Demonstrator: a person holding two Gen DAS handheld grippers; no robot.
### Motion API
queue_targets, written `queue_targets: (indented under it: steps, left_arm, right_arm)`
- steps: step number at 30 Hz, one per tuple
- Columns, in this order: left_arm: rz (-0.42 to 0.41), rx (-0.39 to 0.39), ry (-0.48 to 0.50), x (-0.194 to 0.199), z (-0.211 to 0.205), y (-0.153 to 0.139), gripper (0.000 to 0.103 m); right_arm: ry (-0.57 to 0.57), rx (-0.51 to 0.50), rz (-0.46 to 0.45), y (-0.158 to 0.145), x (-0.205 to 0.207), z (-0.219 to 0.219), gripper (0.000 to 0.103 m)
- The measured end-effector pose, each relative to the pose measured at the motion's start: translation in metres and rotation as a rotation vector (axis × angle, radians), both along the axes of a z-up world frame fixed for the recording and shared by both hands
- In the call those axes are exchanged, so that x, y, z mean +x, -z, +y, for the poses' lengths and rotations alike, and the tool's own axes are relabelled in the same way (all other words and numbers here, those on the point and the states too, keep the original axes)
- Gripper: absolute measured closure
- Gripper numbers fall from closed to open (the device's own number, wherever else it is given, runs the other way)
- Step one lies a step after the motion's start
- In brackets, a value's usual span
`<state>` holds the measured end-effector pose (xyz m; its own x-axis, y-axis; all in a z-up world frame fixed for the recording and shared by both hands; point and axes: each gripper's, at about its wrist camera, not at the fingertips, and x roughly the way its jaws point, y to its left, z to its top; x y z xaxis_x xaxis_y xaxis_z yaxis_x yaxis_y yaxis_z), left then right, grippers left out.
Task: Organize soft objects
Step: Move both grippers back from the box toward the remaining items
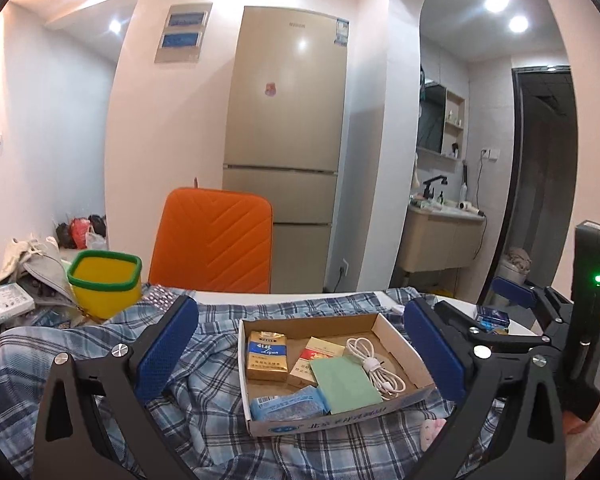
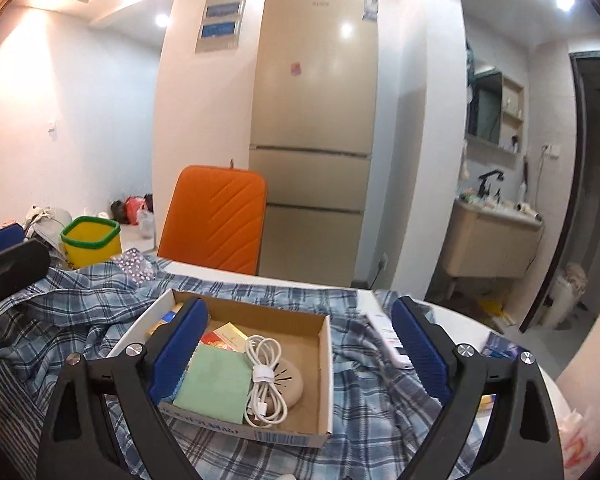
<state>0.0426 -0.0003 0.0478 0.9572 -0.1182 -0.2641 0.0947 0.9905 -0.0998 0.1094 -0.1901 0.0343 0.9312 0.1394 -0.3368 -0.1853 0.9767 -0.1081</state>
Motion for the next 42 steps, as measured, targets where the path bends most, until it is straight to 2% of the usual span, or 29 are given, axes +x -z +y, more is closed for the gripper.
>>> queue_targets:
  steps: [5, 10, 12, 13, 15, 17, 25, 28, 29, 31, 36, 42]
  left_arm:
    - [-0.012, 0.009, 0.007, -0.020, -0.002, 0.006, 0.001]
    - [0.011, 0.002, 0.029, -0.026, -0.006, 0.020, 0.001]
    - [0.005, 0.008, 0.032, -0.029, -0.008, 0.027, 0.001]
    - [-0.001, 0.017, 0.029, -0.030, -0.011, 0.031, 0.001]
    - [-0.008, 0.034, 0.024, -0.031, -0.014, 0.036, 0.001]
    - [-0.013, 0.041, 0.032, -0.032, -0.016, 0.041, 0.001]
    - [-0.007, 0.040, 0.035, -0.033, -0.016, 0.049, 0.001]
    - [0.002, 0.025, 0.025, -0.033, -0.014, 0.051, 0.001]
    - [-0.001, 0.026, 0.015, -0.034, -0.013, 0.051, 0.001]
    - [-0.013, 0.032, 0.002, -0.037, -0.014, 0.051, 0.001]
    - [-0.045, 0.038, -0.019, -0.044, -0.014, 0.051, 0.000]
    - [-0.089, 0.030, 0.001, -0.052, -0.014, 0.049, 0.000]
  right_arm:
    - [0.013, 0.006, -0.081, -0.003, -0.034, -0.009, 0.008]
    - [0.016, 0.023, -0.085, -0.004, -0.052, -0.018, 0.008]
    - [0.015, 0.046, -0.088, -0.002, -0.061, -0.023, 0.005]
    - [0.021, 0.058, -0.099, -0.001, -0.065, -0.026, 0.000]
    - [0.064, 0.071, -0.162, 0.004, -0.079, -0.028, 0.000]
    - [0.062, 0.049, -0.179, 0.009, -0.084, -0.026, 0.000]
    - [0.019, -0.045, -0.130, 0.025, -0.086, -0.009, 0.000]
    - [0.050, -0.057, -0.046, 0.032, -0.072, -0.009, 0.000]
    - [0.076, -0.053, -0.019, 0.036, -0.069, -0.012, 0.000]
    - [0.107, -0.031, -0.019, 0.038, -0.072, -0.019, 0.000]
    - [0.141, 0.061, -0.123, 0.035, -0.095, -0.039, 0.000]
    - [0.121, 0.111, -0.085, 0.035, -0.092, -0.048, 0.000]
